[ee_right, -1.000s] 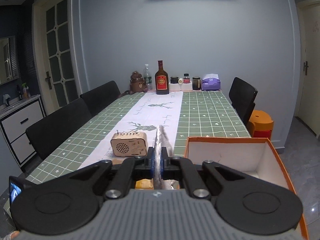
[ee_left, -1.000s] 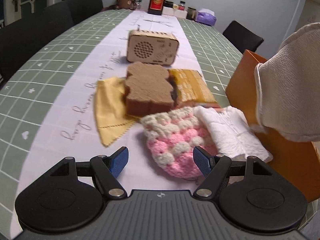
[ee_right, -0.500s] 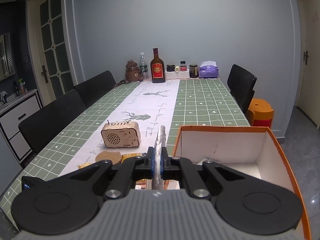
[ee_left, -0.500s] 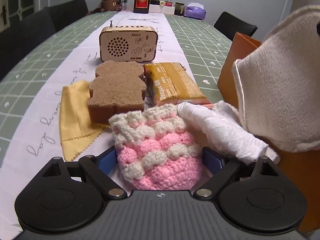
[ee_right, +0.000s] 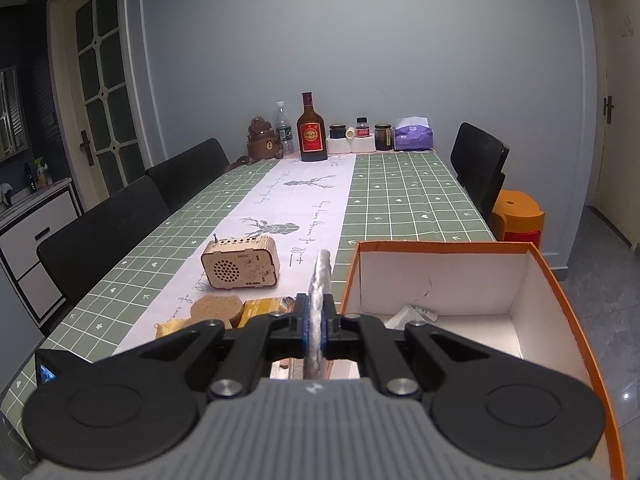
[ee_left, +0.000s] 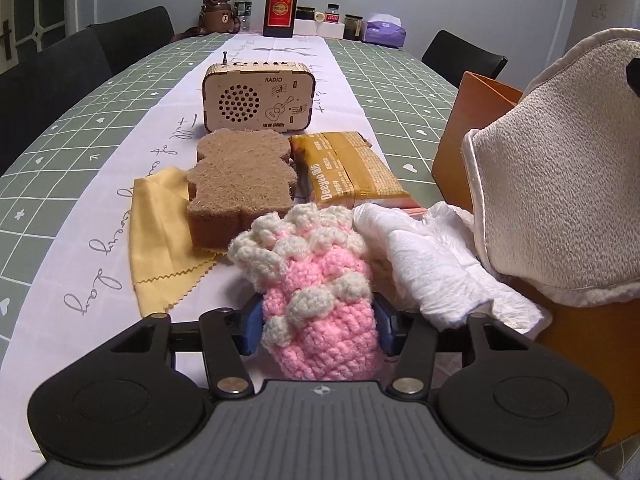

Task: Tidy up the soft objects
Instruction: 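Lift and carry the pad and pouch with both tools over the orange box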

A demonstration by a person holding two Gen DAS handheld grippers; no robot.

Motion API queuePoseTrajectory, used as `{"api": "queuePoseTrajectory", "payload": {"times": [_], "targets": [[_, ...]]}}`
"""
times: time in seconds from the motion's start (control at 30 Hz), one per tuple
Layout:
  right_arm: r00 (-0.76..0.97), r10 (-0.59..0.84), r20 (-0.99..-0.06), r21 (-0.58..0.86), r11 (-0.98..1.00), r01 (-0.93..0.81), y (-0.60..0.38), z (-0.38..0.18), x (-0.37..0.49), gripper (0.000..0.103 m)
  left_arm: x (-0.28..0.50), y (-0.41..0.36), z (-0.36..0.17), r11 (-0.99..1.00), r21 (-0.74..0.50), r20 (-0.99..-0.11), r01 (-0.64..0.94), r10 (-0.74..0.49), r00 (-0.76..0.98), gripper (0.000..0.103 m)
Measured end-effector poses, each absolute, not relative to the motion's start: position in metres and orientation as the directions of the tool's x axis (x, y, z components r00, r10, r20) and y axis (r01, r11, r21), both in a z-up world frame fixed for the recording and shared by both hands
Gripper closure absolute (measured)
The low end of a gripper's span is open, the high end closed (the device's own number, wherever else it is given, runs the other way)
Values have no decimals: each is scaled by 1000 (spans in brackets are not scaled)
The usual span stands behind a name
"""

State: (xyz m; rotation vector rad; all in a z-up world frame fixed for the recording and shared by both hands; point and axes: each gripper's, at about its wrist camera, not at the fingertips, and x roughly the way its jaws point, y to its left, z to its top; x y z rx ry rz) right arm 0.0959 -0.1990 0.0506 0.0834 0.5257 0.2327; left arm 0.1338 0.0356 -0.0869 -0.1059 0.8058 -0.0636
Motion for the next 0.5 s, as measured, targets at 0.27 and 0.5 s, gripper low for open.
{"api": "queuePoseTrajectory", "payload": {"times": [0.27, 0.5], "targets": [[842, 242, -482, 144, 970, -196, -196, 56, 89, 100, 120, 55, -71, 981, -192, -697, 3, -138, 703, 52], [856, 249, -453, 146, 968, -205, -194, 68, 75, 100, 101, 70, -38, 983, -182, -634, -24, -98, 767, 52]]}}
